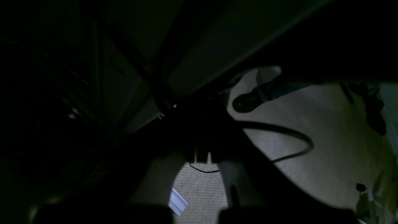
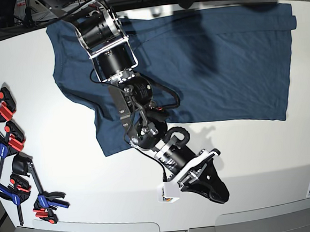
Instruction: Fold the T-shirt properly
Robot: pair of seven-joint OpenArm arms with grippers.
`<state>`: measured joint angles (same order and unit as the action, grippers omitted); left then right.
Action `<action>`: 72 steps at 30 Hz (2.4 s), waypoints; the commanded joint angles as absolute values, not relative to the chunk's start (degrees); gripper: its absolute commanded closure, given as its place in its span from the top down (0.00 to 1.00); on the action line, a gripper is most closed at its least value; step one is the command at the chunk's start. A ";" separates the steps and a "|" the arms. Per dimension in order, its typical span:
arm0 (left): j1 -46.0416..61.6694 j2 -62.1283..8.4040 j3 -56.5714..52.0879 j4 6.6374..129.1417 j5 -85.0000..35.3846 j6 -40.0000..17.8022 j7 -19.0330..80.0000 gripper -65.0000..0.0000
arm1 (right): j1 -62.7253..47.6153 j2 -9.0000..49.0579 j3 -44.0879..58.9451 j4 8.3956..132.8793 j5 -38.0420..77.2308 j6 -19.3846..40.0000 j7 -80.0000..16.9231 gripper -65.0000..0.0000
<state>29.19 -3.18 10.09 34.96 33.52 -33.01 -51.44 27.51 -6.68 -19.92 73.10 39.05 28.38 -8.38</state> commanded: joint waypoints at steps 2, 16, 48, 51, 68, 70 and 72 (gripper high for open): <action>29.67 -1.93 10.59 35.59 33.19 -35.16 -58.04 0.00 | 29.54 -7.16 -19.88 74.08 39.64 28.71 -6.85 0.00; 29.67 -1.93 10.59 35.59 33.19 -35.16 -58.04 0.00 | 29.54 -7.16 -19.88 74.08 39.64 28.73 -6.85 0.00; 29.67 -1.93 10.59 35.59 33.19 -35.16 -58.11 0.00 | 29.85 -9.00 -19.77 74.08 39.62 28.73 -6.79 0.00; 29.67 -1.93 10.59 35.59 33.21 -35.16 -58.11 0.00 | 29.85 -9.00 -19.77 74.08 39.59 28.73 -6.79 0.00; 29.67 -1.93 10.59 35.59 33.19 -35.16 -58.11 0.00 | 29.82 -9.00 -19.77 74.08 39.59 28.73 -6.79 0.00; 29.67 -1.93 10.59 35.59 33.19 -35.16 -58.11 0.00 | 29.82 -9.00 -19.77 74.08 39.62 28.73 -6.76 0.00; 29.67 -1.93 10.59 35.59 33.19 -35.16 -58.11 0.00 | 29.80 -9.00 -19.77 74.08 39.62 28.73 -6.79 0.00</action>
<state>29.17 -3.20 10.09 34.96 33.52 -33.01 -51.44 27.92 -8.43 -19.86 73.08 39.05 28.21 -8.36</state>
